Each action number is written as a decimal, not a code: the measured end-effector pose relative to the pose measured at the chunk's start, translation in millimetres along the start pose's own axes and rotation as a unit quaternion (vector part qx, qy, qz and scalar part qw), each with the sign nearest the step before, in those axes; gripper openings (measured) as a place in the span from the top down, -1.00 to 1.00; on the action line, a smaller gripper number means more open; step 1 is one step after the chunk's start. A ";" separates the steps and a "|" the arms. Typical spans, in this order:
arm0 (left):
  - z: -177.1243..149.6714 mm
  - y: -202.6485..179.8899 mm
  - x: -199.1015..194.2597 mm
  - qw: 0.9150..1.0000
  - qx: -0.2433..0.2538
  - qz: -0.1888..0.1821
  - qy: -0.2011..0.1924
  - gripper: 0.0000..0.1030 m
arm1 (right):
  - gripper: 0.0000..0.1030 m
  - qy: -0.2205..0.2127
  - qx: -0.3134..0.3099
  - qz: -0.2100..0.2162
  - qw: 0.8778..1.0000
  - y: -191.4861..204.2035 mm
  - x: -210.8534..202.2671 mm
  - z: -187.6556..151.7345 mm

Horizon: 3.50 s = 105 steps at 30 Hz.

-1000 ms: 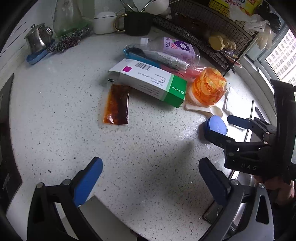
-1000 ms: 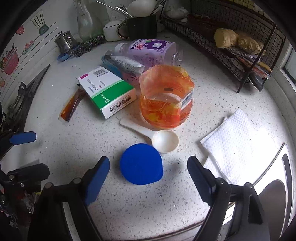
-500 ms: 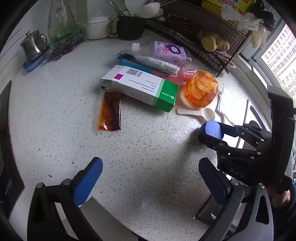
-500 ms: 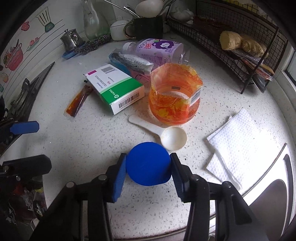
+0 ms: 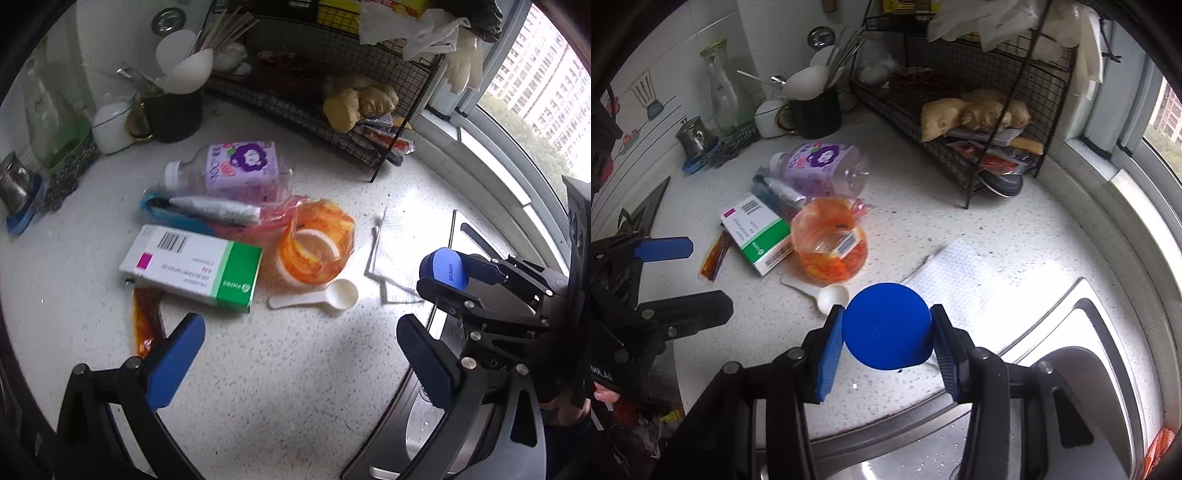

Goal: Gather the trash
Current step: 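Grasp the orange plastic jar with the left tool while the right tool holds the lid, then lower both tools with the jar and lid down to the red bucket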

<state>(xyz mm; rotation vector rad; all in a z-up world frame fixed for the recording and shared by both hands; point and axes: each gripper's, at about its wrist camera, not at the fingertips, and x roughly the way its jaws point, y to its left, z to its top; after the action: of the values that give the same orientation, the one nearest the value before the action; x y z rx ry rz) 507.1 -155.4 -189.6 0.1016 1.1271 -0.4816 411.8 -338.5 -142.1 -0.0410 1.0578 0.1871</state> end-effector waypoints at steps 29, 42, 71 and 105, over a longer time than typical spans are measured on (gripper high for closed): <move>41.3 -32.3 81.5 0.996 0.072 0.000 0.046 -0.10 | 0.16 0.016 0.059 -0.029 0.998 -49.3 39.8 18.1; 12.7 -33.0 -5.4 0.998 0.054 -0.020 -0.003 -0.10 | 0.16 0.002 0.039 -0.040 0.998 -18.8 -8.5 7.3; -307.1 58.3 -175.1 0.997 -0.068 0.029 -0.019 -0.10 | 0.16 0.011 -0.057 0.044 0.997 221.9 -97.6 -167.6; -516.7 99.5 142.7 0.983 -0.119 -0.029 0.135 -0.10 | 0.16 0.150 -0.039 -0.008 0.988 224.1 195.6 -379.3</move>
<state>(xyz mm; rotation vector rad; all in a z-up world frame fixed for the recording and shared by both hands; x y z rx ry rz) 162.1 51.7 -557.4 -0.0784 1.4493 -0.3880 139.3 -138.9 -485.9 -0.1524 1.3492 0.2114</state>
